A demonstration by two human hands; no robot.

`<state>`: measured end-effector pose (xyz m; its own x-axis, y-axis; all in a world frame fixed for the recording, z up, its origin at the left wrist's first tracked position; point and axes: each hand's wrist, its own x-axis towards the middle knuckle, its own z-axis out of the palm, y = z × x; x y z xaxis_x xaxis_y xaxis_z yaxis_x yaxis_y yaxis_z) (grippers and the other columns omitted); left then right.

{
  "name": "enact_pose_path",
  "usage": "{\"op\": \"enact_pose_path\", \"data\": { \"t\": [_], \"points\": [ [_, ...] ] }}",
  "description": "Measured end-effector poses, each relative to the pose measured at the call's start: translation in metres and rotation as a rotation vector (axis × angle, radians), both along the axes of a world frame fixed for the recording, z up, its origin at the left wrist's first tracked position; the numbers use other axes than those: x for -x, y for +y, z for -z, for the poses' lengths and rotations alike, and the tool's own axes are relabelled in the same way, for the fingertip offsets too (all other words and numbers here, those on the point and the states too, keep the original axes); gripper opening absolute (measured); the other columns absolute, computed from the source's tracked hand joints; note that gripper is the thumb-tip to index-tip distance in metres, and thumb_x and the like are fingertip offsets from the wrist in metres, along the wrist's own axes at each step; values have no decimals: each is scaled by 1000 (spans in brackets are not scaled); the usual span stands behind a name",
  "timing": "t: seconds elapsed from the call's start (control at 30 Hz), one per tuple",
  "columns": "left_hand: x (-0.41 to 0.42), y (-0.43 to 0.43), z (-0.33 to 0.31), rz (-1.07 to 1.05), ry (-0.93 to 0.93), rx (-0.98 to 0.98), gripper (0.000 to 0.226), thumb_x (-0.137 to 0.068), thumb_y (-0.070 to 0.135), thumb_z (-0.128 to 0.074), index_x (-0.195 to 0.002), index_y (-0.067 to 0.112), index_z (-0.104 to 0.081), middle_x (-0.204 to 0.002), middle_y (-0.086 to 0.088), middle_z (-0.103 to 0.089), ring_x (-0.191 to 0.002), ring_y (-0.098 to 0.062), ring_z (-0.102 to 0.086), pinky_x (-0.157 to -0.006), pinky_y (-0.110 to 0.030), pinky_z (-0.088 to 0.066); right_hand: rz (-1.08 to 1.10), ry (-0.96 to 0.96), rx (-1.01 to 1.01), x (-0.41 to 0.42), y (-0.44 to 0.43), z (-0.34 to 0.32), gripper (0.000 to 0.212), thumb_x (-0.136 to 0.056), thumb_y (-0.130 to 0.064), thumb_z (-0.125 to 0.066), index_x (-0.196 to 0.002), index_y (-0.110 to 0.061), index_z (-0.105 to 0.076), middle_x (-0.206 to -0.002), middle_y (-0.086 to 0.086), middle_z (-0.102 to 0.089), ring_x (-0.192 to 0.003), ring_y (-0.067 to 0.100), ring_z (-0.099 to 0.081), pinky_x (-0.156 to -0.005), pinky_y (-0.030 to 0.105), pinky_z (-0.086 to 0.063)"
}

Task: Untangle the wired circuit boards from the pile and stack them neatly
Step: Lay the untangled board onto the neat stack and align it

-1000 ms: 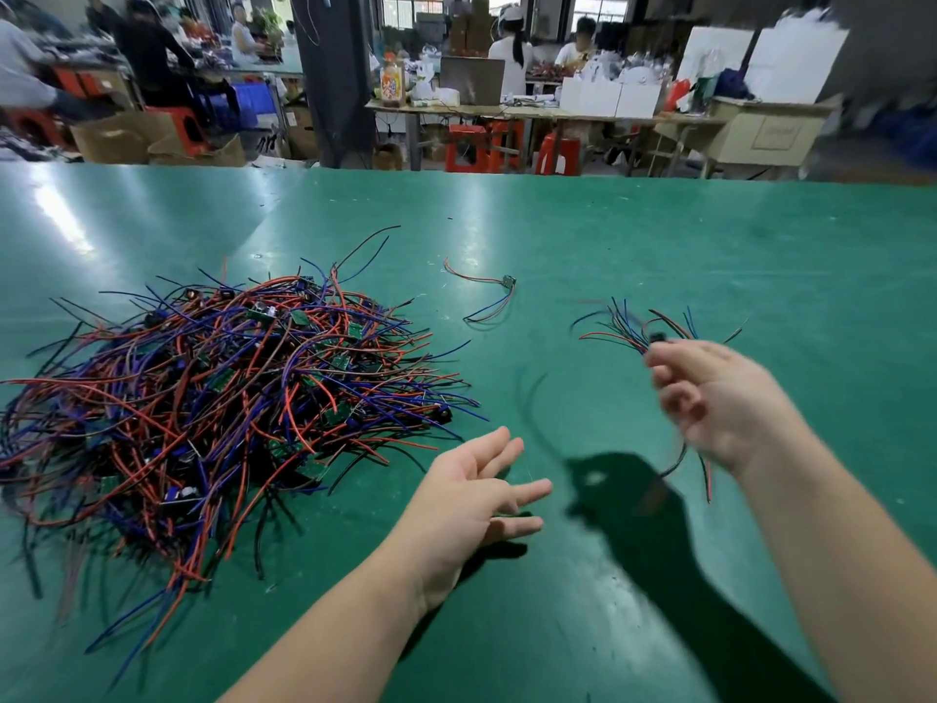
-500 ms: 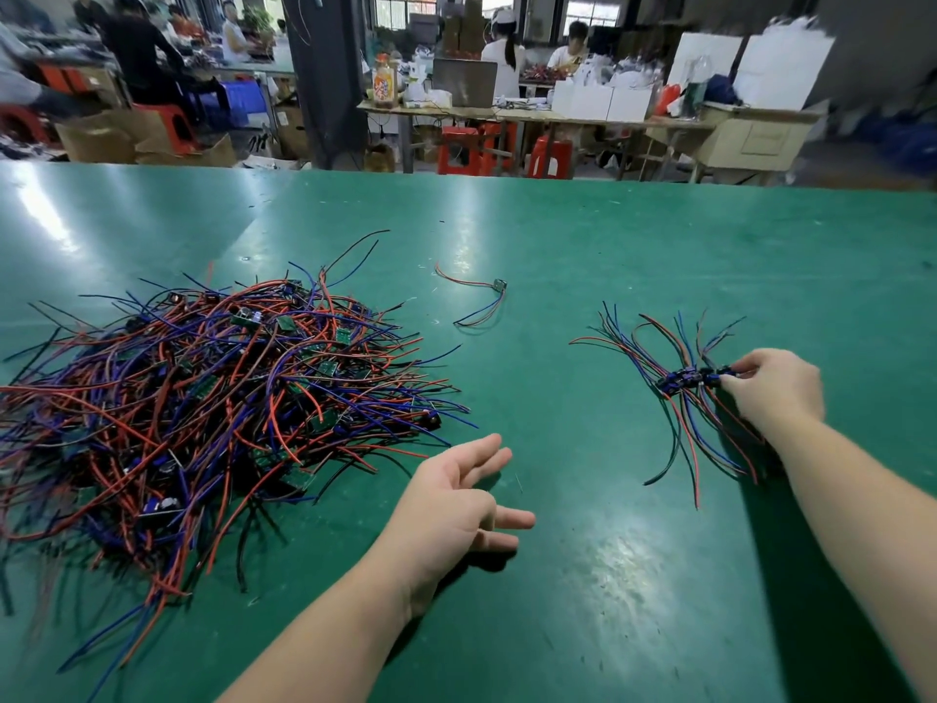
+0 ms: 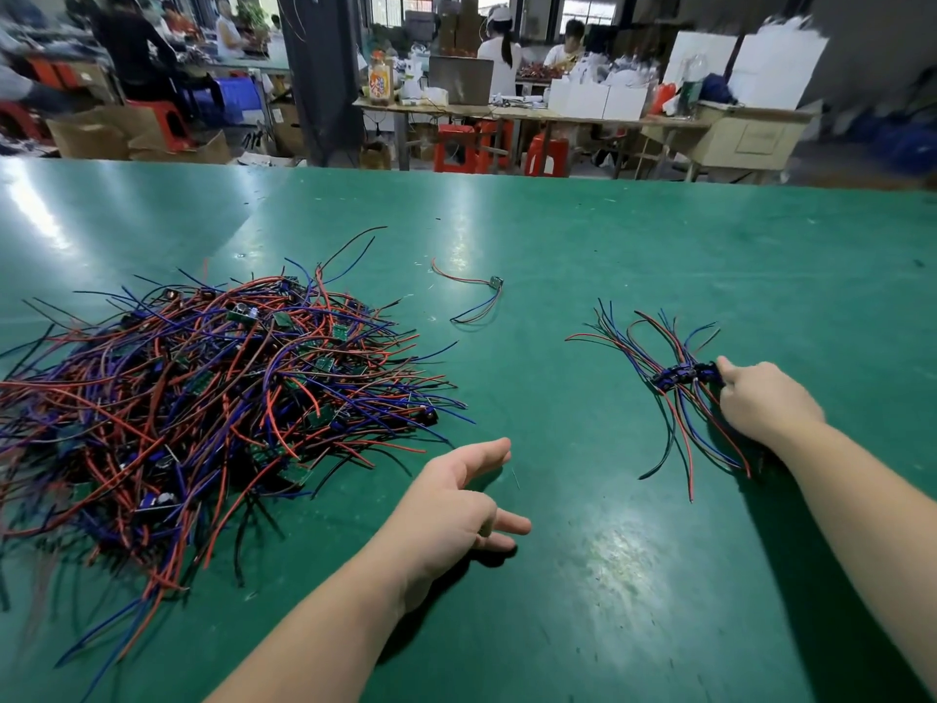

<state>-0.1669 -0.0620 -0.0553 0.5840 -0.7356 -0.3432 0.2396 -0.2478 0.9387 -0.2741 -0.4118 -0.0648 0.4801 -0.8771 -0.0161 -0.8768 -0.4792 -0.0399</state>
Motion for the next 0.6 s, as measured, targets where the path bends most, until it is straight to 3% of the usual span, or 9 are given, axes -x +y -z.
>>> {"op": "enact_pose_path", "data": {
  "t": [0.1,0.17,0.27,0.37,0.47,0.6],
  "points": [
    [-1,2,0,36,-17,-21,74,-78,-22,-47,-136,24,-49,-141,4,-48,-78,-15,-73,-67,-30,-56,-43,-12,-73,3,-4,-6,63,-89,-7,-34,-147,-32,-32,-148,13,-39,-128,35,-44,-98,42,-44],
    [-1,3,1,56,-22,-27,74,-78,-20,-52,-135,26,-50,-142,5,-47,-79,-17,-73,-67,-31,-55,-90,-104,-32,6,-9,-8,52,-91,-8,-41,-139,-28,-48,-135,12,-55,-112,32,-54,-87,36,-48],
    [-1,4,0,67,-25,-20,74,-78,-20,-54,-134,28,-50,-142,4,-46,-81,-16,-73,-75,-35,-56,-113,-270,11,12,-12,-12,24,-86,-12,-59,-105,-21,-71,-97,5,-68,-85,26,-57,-75,31,-47],
    [-2,4,0,76,-24,-12,75,-77,-21,-54,-134,28,-50,-142,3,-46,-82,-14,-72,-76,-34,-56,-121,-212,-19,12,-13,-20,12,-80,-13,-67,-78,-24,-70,-89,3,-70,-82,23,-56,-72,29,-45],
    [-2,4,0,89,-33,-11,75,-77,-22,-51,-133,27,-51,-141,1,-47,-82,-14,-72,-76,-34,-56,-154,-100,-68,10,-12,-28,26,-77,-1,-61,-89,-19,-76,-83,1,-68,-82,22,-58,-76,28,-48],
    [-2,6,-1,119,-61,-7,76,-73,-21,-44,-131,28,-53,-140,1,-47,-85,-17,-72,-77,-33,-56,-218,8,-85,13,-11,-35,39,-74,3,-58,-101,-19,-75,-99,2,-72,-84,19,-56,-76,24,-44]
  ]
}}
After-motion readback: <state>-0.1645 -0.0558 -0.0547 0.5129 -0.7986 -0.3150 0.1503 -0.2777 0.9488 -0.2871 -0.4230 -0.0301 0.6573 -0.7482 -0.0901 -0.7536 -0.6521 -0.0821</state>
